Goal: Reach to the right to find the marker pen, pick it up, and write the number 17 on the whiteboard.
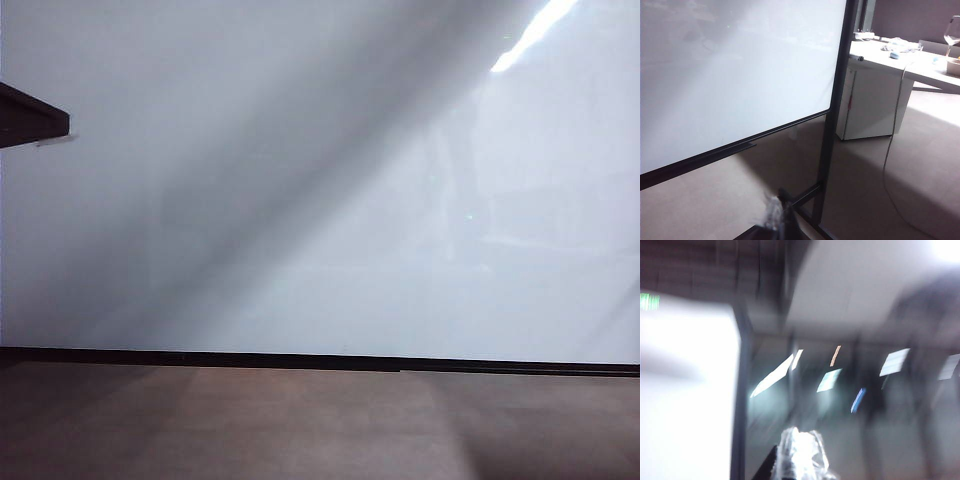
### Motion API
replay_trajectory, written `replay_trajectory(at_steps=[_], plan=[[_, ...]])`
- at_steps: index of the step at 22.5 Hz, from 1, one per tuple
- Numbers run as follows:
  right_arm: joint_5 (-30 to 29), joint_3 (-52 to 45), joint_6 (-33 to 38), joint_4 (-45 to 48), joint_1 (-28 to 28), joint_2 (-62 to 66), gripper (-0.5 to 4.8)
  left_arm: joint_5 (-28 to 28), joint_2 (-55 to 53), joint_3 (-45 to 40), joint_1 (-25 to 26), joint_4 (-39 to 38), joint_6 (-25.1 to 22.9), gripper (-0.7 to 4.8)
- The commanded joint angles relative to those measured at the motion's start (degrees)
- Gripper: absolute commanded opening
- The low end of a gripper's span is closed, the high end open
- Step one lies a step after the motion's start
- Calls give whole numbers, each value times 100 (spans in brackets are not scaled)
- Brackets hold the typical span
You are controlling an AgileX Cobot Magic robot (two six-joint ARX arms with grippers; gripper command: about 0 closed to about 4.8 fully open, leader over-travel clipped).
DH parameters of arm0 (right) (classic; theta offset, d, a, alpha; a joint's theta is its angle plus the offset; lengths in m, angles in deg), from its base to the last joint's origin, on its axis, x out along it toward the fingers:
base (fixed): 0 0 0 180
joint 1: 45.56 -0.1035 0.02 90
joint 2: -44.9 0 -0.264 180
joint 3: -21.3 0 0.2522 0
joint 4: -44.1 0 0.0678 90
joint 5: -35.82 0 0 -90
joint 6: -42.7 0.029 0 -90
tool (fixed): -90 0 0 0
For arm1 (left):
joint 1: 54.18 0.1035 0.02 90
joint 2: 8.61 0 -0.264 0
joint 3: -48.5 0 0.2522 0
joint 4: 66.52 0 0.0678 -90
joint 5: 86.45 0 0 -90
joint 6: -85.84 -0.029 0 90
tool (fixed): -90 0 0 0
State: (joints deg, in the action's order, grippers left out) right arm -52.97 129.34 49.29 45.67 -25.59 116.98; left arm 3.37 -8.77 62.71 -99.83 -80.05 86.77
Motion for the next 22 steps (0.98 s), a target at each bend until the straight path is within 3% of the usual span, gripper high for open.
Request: replay_trajectory(at_steps=[1, 3, 6, 11, 12, 14, 19, 22], plan=[[-2151, -127, 909, -269, 776, 597, -5, 2, -7, 2, 0, 66, -26, -5], [-3091, -498, 883, -101, 1040, 881, -5, 4, -7, 2, 0, 66, -24, -5], [-2813, -1558, 743, 645, 1119, 1012, -5, 0, -7, 2, 0, 63, -26, -5], [-2824, -3362, 789, 2465, 1126, 1161, -3, 7, -7, 2, 0, 61, -24, -5], [-2841, -3600, 726, 2675, 1126, 1228, 27, 42, -7, 2, 0, 61, -26, -5], [-3023, -3991, 688, 2959, 1123, 1440, 157, 39, -7, 2, 0, 59, -24, -5], [-3519, -4288, 688, 3394, 1113, 2376, 410, 39, -7, 2, 0, 61, -24, -5], [-3733, -4288, 688, 3882, 1064, 2916, 411, 39, -7, 2, 0, 61, -26, -5]])
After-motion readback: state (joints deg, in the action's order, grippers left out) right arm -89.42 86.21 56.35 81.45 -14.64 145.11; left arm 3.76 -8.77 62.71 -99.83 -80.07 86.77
